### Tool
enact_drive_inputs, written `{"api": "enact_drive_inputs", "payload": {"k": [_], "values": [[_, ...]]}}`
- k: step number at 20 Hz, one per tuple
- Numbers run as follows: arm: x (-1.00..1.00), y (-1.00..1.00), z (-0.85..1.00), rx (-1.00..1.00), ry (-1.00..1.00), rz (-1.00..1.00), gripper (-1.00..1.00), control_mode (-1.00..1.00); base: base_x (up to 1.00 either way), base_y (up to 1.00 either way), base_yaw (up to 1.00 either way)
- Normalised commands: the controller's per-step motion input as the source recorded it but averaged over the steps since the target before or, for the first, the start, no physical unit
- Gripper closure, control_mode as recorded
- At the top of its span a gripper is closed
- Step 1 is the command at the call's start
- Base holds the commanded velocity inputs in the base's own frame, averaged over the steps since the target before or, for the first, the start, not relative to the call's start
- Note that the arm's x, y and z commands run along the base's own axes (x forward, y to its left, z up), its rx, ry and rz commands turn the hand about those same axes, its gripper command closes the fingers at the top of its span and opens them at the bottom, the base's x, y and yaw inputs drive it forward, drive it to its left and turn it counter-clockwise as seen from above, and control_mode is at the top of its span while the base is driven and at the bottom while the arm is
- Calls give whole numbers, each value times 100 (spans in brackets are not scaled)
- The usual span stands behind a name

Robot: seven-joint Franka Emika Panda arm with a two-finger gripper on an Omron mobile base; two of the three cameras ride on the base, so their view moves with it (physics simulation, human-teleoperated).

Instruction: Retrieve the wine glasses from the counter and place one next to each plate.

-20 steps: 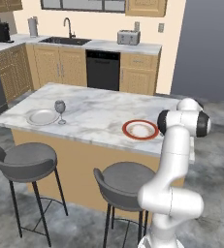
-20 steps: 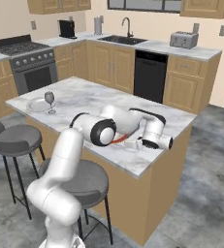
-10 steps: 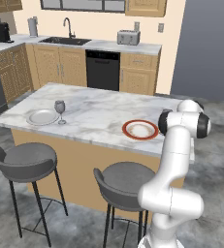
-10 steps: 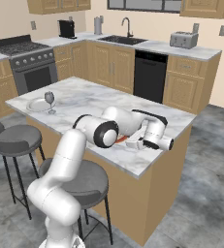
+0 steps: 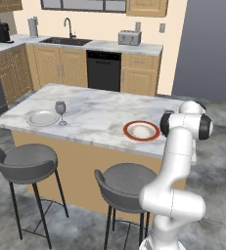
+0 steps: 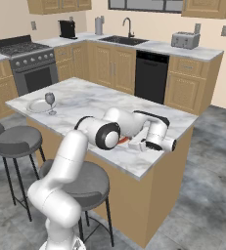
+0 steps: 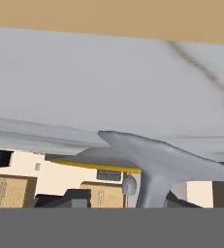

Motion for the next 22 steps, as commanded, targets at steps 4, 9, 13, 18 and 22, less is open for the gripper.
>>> {"api": "enact_drive_inputs", "payload": {"k": [4, 9, 13, 18, 22], "values": [[0, -1, -37, -4, -7, 0, -100, -100, 0, 0, 0], [-1, -19, -35, -1, -6, 0, -100, -100, 0, 0, 0], [-16, -40, -8, 0, 0, 0, -100, -100, 0, 0, 0], [-57, -61, 6, 1, 0, -1, -100, -100, 0, 0, 0], [-81, -40, 19, 2, 0, -2, -100, -100, 0, 0, 0]]}}
